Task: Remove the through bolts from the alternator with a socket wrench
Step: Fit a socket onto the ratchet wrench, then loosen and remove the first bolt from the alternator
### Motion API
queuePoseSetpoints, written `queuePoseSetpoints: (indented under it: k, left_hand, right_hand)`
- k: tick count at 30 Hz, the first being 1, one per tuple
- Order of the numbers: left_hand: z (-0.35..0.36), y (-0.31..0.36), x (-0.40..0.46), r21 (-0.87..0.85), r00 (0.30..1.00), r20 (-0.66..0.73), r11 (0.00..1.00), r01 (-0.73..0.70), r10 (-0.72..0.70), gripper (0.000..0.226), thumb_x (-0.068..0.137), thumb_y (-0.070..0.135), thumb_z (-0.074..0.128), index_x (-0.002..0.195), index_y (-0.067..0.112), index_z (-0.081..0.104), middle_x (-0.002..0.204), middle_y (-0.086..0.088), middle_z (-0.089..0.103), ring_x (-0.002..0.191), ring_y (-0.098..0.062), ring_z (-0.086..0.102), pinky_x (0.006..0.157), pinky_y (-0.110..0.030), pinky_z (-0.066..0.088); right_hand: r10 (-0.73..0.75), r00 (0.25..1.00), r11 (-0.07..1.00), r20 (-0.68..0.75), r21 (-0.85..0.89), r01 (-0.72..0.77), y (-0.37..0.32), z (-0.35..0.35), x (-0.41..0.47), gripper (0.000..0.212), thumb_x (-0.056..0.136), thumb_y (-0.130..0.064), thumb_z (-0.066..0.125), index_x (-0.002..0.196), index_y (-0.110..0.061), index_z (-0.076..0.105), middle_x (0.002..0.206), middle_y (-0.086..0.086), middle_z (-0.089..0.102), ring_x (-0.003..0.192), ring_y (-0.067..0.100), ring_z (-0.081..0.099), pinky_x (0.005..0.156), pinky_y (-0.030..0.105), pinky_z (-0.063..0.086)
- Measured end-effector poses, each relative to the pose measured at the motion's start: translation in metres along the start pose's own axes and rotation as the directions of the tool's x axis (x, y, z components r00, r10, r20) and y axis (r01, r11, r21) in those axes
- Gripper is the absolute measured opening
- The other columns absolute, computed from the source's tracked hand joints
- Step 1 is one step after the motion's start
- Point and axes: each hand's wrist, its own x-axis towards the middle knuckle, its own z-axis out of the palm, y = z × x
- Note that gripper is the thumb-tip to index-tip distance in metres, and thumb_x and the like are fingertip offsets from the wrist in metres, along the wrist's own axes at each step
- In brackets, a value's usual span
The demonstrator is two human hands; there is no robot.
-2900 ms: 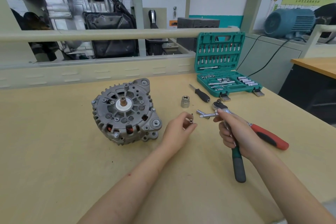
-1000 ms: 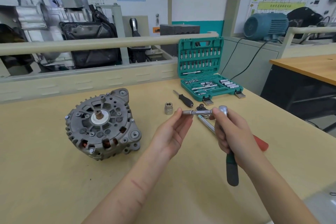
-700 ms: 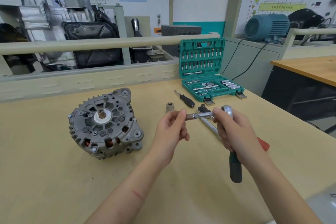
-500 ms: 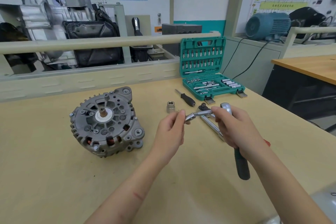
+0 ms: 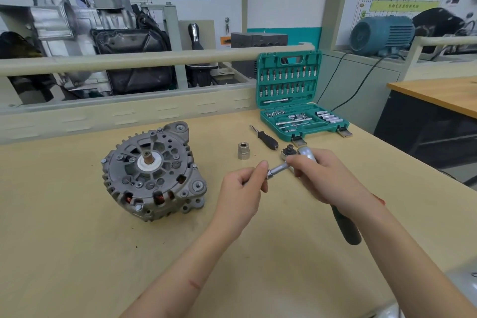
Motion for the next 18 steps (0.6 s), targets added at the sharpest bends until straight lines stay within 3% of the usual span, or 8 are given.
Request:
queuePoseSetpoints:
  k: [3, 6, 8, 11, 14, 18]
  left_hand:
    - [-0.003, 0.008, -0.002, 0.108, 1.000, 0.007, 0.994, -0.026, 0.025, 0.048, 0.090, 0.033, 0.047, 0.044, 0.021, 0.045, 0.039, 0.007, 0.025, 0.034, -0.008, 0.021, 0.045, -0.024, 0.017]
    - [-0.010, 0.021, -0.006, 0.301, 0.993, 0.077, 0.948, -0.104, 0.084, 0.038, 0.093, 0.036, 0.041, 0.059, 0.022, 0.050, 0.046, 0.006, 0.036, 0.043, -0.010, 0.034, 0.050, -0.029, 0.028]
    - [-0.023, 0.029, -0.011, 0.435, 0.969, 0.136, 0.867, -0.244, 0.205, 0.027, 0.094, 0.036, 0.038, 0.076, 0.024, 0.054, 0.064, 0.008, 0.046, 0.059, -0.006, 0.044, 0.059, -0.022, 0.036]
    - [-0.067, 0.038, -0.018, 0.573, 0.862, 0.036, 0.697, -0.432, 0.505, 0.022, 0.093, 0.030, 0.042, 0.095, 0.016, 0.059, 0.083, 0.012, 0.051, 0.083, 0.003, 0.047, 0.068, -0.005, 0.035]
    - [-0.122, 0.036, -0.027, 0.672, 0.814, -0.132, 0.655, -0.346, 0.565, 0.009, 0.090, 0.020, 0.051, 0.086, 0.019, 0.058, 0.081, 0.011, 0.055, 0.081, 0.000, 0.051, 0.065, -0.006, 0.036]
    - [-0.173, 0.014, -0.039, 0.748, 0.817, -0.251, 0.640, -0.177, 0.519, 0.018, 0.082, 0.003, 0.060, 0.077, 0.019, 0.059, 0.077, 0.012, 0.055, 0.073, -0.003, 0.053, 0.057, -0.009, 0.036]
  right_hand:
    - [0.011, 1.000, 0.999, -0.002, 0.036, -0.010, 0.003, 0.003, 0.001, 0.031, 0.083, -0.038, 0.052, 0.063, -0.014, 0.049, 0.040, -0.010, 0.035, 0.032, 0.002, 0.028, 0.032, 0.012, 0.025]
    - [-0.050, 0.998, 0.996, -0.030, 0.075, 0.052, 0.000, 0.007, 0.002, 0.031, 0.085, -0.033, 0.055, 0.072, -0.006, 0.050, 0.048, -0.007, 0.037, 0.035, 0.000, 0.030, 0.035, 0.010, 0.027]
    - [-0.124, 0.990, 0.981, -0.066, 0.139, 0.132, -0.006, 0.008, 0.003, 0.037, 0.085, -0.029, 0.057, 0.074, 0.006, 0.048, 0.047, -0.008, 0.036, 0.037, 0.000, 0.030, 0.035, 0.010, 0.026]
    - [-0.284, 0.952, 0.942, -0.115, 0.150, 0.299, -0.023, 0.011, 0.003, 0.045, 0.082, -0.027, 0.060, 0.076, 0.013, 0.041, 0.051, -0.004, 0.036, 0.041, 0.002, 0.030, 0.039, 0.010, 0.028]
    - [-0.441, 0.889, 0.896, -0.123, -0.005, 0.444, -0.039, 0.019, 0.007, 0.038, 0.081, -0.024, 0.063, 0.076, 0.010, 0.046, 0.052, 0.000, 0.037, 0.045, 0.004, 0.034, 0.043, 0.010, 0.027]
    - [-0.564, 0.822, 0.792, 0.074, -0.231, 0.564, -0.059, 0.039, 0.010, 0.022, 0.080, -0.025, 0.064, 0.070, -0.008, 0.052, 0.055, -0.005, 0.042, 0.048, 0.001, 0.041, 0.045, 0.010, 0.032]
